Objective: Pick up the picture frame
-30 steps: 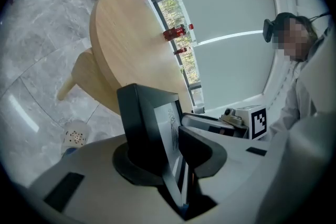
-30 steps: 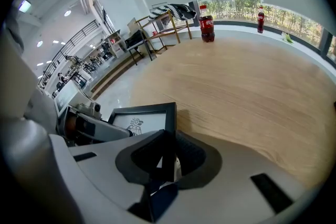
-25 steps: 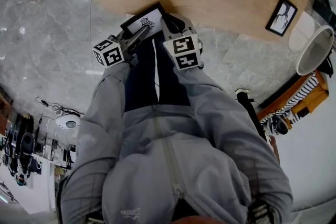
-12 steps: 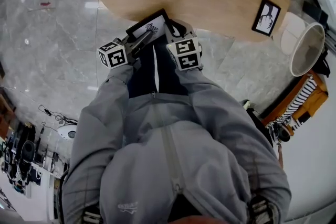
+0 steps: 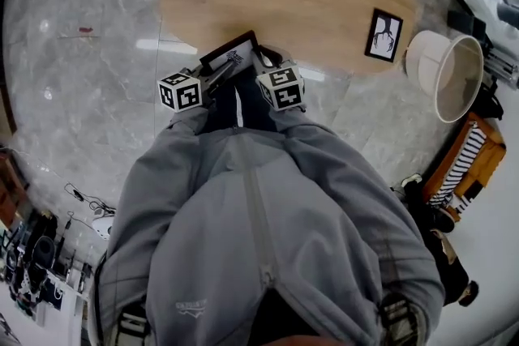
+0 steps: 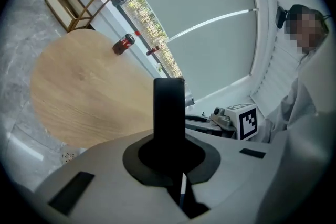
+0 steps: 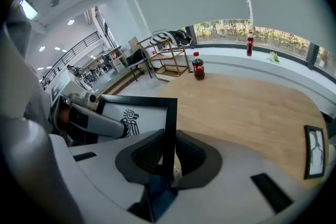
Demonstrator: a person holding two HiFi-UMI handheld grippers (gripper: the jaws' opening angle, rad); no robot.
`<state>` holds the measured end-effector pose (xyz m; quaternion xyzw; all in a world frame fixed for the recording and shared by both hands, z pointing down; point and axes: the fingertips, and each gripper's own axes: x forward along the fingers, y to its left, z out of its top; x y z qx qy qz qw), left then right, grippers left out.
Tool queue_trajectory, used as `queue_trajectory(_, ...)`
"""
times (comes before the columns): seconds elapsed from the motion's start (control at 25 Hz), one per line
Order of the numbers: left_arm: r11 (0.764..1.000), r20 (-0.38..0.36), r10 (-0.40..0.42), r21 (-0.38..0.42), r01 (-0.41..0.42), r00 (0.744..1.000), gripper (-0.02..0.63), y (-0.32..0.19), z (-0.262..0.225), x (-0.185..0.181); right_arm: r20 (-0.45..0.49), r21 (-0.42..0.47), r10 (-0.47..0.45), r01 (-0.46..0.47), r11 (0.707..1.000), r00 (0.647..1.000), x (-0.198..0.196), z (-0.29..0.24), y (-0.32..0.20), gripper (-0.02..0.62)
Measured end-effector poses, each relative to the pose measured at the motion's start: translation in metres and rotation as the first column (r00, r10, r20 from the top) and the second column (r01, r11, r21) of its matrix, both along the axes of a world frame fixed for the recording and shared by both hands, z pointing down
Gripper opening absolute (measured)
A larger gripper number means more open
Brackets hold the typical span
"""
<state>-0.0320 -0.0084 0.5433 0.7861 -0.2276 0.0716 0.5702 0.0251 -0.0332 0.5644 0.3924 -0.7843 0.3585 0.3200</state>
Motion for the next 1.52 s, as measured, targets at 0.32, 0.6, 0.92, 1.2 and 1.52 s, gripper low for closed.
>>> queue_trajectory(0.32,0.990,0.047,0.102,0.089,-0.106,0.994,0.025,0.001,-0.071,0.010,0.016,0.043,0.010,-0.010,0.999,1.000,0.010,-0.069,0.004,0.078)
queue_trajectory(0.6,0.964,0.077,0.175,0.188,-0.187,0.981,0.025,-0.001,-0.118,0.030,-0.012,0.095,0.028,-0.026,0.995,1.000,0.030,-0.117,0.004,0.078)
queue_trajectory(0.92,0.936,0.119,0.193,0.276,-0.219,0.974,0.025,-0.004,-0.163,0.047,-0.035,0.173,0.038,-0.032,0.984,0.999,0.048,-0.167,0.004,0.078)
queue_trajectory(1.2,0.900,0.174,0.177,0.370,-0.231,0.969,0.025,-0.021,-0.205,0.058,-0.040,0.296,0.055,-0.041,0.954,0.998,0.063,-0.224,-0.009,0.078)
queue_trajectory(1.52,0.847,0.239,0.051,0.504,-0.168,0.970,0.025,-0.058,-0.266,0.059,-0.021,0.449,0.137,-0.113,0.886,0.990,0.082,-0.299,-0.038,0.078)
